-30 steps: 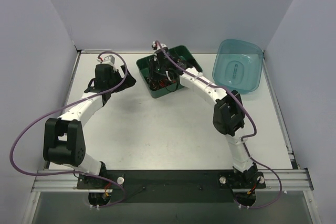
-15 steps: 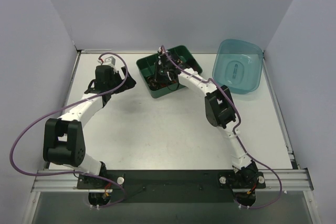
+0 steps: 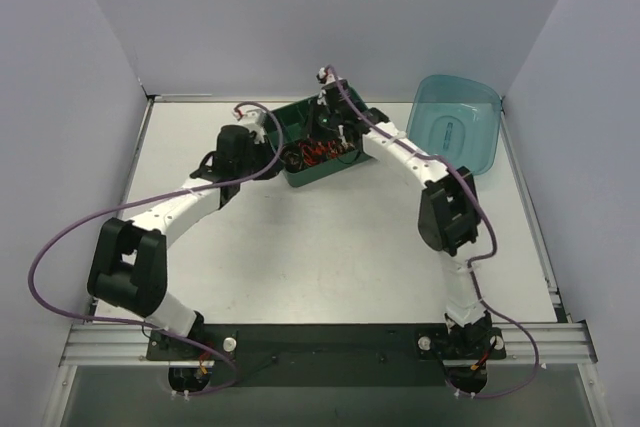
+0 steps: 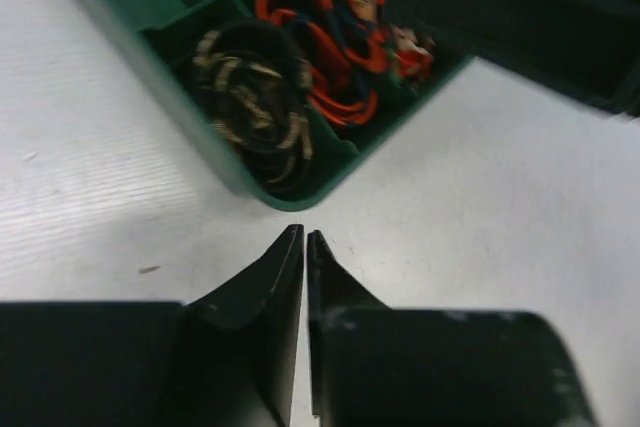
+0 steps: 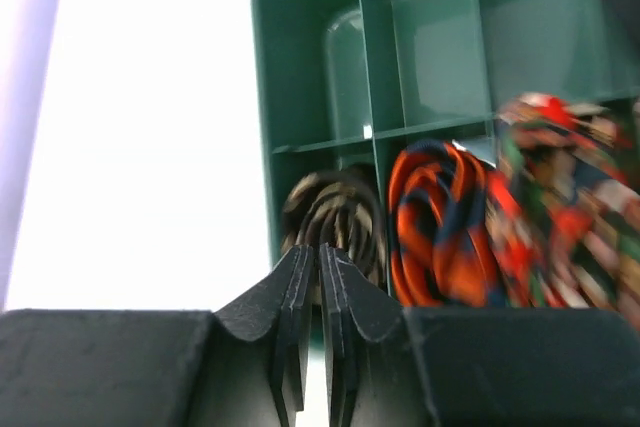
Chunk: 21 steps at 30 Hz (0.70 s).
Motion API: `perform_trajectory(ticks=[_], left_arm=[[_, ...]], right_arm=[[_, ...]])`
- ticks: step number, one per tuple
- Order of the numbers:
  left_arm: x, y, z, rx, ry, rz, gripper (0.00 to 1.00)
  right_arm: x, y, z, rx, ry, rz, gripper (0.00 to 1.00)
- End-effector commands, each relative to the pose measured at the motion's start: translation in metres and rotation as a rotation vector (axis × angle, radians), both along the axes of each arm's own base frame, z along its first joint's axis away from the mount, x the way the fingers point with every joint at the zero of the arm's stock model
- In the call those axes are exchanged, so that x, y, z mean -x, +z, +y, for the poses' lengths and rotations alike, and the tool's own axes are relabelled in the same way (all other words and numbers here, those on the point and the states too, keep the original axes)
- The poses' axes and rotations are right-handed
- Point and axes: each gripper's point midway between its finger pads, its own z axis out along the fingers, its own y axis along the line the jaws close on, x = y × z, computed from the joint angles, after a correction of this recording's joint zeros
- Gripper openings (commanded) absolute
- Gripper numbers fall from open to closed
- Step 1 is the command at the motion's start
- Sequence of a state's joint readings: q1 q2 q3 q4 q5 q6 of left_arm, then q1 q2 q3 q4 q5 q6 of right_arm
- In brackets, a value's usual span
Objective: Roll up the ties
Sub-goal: Place the tie in the storage box, then move the storage box to the corner of the board.
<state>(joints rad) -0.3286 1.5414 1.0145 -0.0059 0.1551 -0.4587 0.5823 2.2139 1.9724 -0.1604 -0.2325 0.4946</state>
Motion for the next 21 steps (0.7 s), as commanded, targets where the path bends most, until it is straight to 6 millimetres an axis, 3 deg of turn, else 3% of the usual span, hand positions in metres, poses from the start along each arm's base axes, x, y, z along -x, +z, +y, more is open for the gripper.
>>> perform_trajectory(ticks=[1,5,10,12,17,21], left_arm=[[0.011,0.025,-0.067,0.030,-0.200,-0.112,0.00],[0.027,-0.006,-0.100,-0.018,-0.290,-0.084,0.00],[0.016,-0.054,-0.117,-0.042,-0.320,0.025,0.00],[0.007,-0.076,-0.111,-0.093,-0.283,0.062,0.00],[-0.031,-0.086,-0.091,-0.207,-0.149,0.048,0.00],[-0.054,-0.099,-0.060,-0.252,-0.047,0.092,0.00]], right_arm=[[0.014,0.094,-0.042,-0.102,-0.052,-0.160,0.13],[0.024,0.089,-0.083,-0.098,-0.115,-0.151,0.15],[0.028,0.079,-0.131,-0.075,-0.188,-0.126,0.28],[0.031,0.070,-0.141,-0.069,-0.198,-0.105,0.30],[0.037,0.067,-0.162,-0.055,-0.226,-0.100,0.35],[0.044,0.061,-0.175,-0.031,-0.247,-0.093,0.39]])
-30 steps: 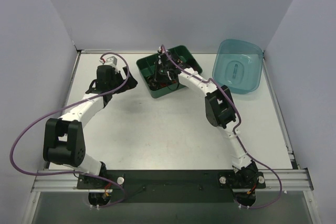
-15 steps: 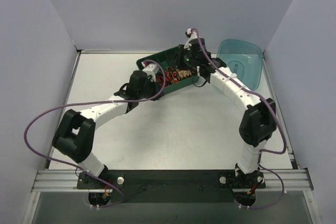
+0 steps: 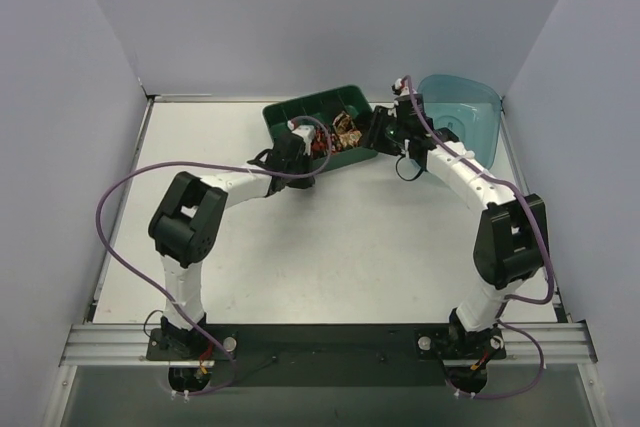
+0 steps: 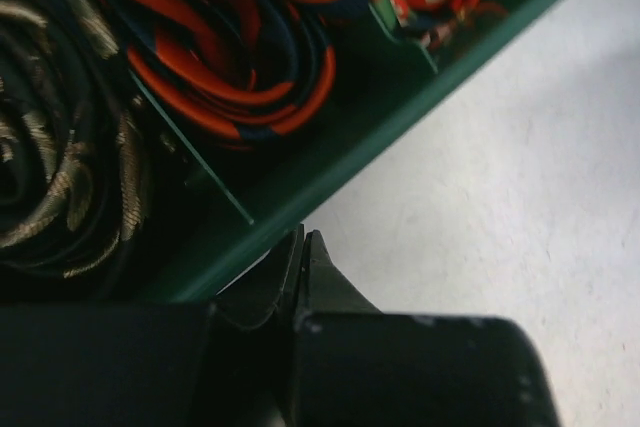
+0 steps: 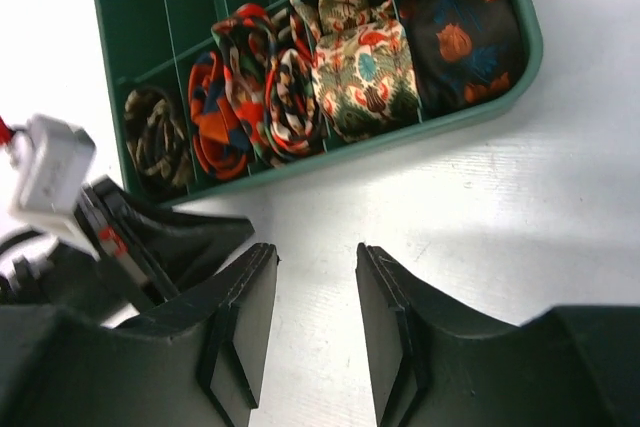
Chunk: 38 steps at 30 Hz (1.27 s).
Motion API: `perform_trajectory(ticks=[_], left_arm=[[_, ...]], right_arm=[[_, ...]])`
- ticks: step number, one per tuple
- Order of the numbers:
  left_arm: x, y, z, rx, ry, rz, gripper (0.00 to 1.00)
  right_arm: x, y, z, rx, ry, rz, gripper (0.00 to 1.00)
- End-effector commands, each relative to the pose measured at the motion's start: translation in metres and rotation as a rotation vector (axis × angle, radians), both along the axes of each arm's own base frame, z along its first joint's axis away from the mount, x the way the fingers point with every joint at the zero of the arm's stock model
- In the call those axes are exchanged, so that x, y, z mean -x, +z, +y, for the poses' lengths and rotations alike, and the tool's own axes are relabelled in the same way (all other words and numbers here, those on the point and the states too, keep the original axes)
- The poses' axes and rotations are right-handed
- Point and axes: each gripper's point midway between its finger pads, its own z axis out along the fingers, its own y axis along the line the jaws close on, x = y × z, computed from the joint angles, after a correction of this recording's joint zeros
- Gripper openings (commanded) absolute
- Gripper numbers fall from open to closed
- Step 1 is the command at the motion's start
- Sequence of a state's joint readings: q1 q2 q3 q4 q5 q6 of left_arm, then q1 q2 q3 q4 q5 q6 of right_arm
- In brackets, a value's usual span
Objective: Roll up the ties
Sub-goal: Move the storage box to the corner of the board, then reset both arms
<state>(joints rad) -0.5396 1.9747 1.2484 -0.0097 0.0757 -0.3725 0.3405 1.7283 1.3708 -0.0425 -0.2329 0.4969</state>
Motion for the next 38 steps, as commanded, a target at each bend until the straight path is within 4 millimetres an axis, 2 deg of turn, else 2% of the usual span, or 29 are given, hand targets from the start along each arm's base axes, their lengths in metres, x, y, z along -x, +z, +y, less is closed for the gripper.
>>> perform_trajectory(ticks=[1,7,10,11,12,13,14,15,16,17,18,19,20,21,22,23,25,26,28,29,31,33,35,36,38], left_arm=[[-0.048,0.005,0.040,-0.068,0.153,-0.051,0.00],[-0.079,0.001,0.059,-0.024,0.209,-0.042,0.00],[-0.082,0.009,0.047,-0.001,0.146,-0.067,0.00],[-0.080,0.016,0.044,0.003,0.131,-0.081,0.00],[-0.073,0.015,0.044,-0.005,0.119,-0.078,0.01],[-0.073,0.026,0.040,0.005,0.103,-0.122,0.04],[-0.068,0.048,0.033,0.022,0.086,-0.167,0.10],[-0.057,0.044,0.035,0.026,0.075,-0.170,0.30],[-0.050,0.052,0.034,0.039,0.065,-0.189,0.44],[-0.043,0.076,0.036,0.068,0.064,-0.232,0.59],[-0.038,0.086,0.035,0.097,0.059,-0.258,0.80],[-0.022,0.078,0.043,0.094,0.065,-0.241,0.89],[-0.015,0.104,0.047,0.121,0.068,-0.293,0.93],[-0.010,0.113,0.051,0.133,0.075,-0.316,0.96],[0.003,0.106,0.058,0.130,0.090,-0.298,0.97],[0.010,0.131,0.063,0.156,0.096,-0.351,0.97],[0.024,0.134,0.075,0.149,0.120,-0.355,0.97],[0.030,0.154,0.082,0.161,0.137,-0.394,0.97],[0.037,0.156,0.097,0.136,0.195,-0.383,0.97],[0.042,0.166,0.102,0.136,0.212,-0.400,0.97],[0.048,0.166,0.114,0.109,0.247,-0.388,0.97],[0.054,0.169,0.123,0.100,0.275,-0.402,0.97],[0.059,0.177,0.124,0.111,0.255,-0.432,0.97],[0.062,0.174,0.123,0.113,0.235,-0.444,0.98],[0.065,0.179,0.129,0.112,0.257,-0.466,0.97]], right_arm=[[0.008,0.042,-0.010,-0.016,-0.006,-0.098,0.40],[0.015,0.037,-0.017,0.002,-0.009,-0.088,0.46],[0.018,0.035,-0.018,0.010,-0.003,-0.082,0.48],[0.019,0.034,-0.019,0.012,-0.002,-0.080,0.49],[0.021,0.034,-0.019,0.015,0.000,-0.081,0.50],[0.022,0.035,-0.020,0.018,0.000,-0.082,0.51],[0.024,0.031,-0.021,0.023,-0.001,-0.078,0.53],[0.026,0.033,-0.022,0.025,0.000,-0.084,0.55],[0.028,0.032,-0.023,0.030,0.001,-0.084,0.56],[0.031,0.027,-0.025,0.040,0.005,-0.076,0.58],[0.035,0.028,-0.027,0.044,0.008,-0.081,0.60],[0.038,0.028,-0.028,0.049,0.008,-0.084,0.62],[0.044,0.019,-0.031,0.066,0.011,-0.067,0.67],[0.048,0.025,-0.035,0.070,0.006,-0.085,0.70],[0.052,0.023,-0.039,0.085,0.001,-0.087,0.73],[0.056,0.022,-0.043,0.100,-0.001,-0.092,0.80],[0.070,0.019,-0.054,0.127,-0.020,-0.101,0.85],[0.074,0.017,-0.057,0.136,-0.028,-0.103,0.89],[0.088,0.013,-0.069,0.162,-0.054,-0.115,0.95],[0.093,0.020,-0.074,0.163,-0.068,-0.140,0.97],[0.102,0.010,-0.086,0.187,-0.113,-0.129,1.00],[0.105,0.015,-0.099,0.212,-0.172,-0.152,1.00],[0.109,0.017,-0.110,0.235,-0.213,-0.161,1.00],[0.109,0.019,-0.116,0.248,-0.238,-0.168,1.00],[0.113,0.022,-0.134,0.302,-0.302,-0.192,1.00]])
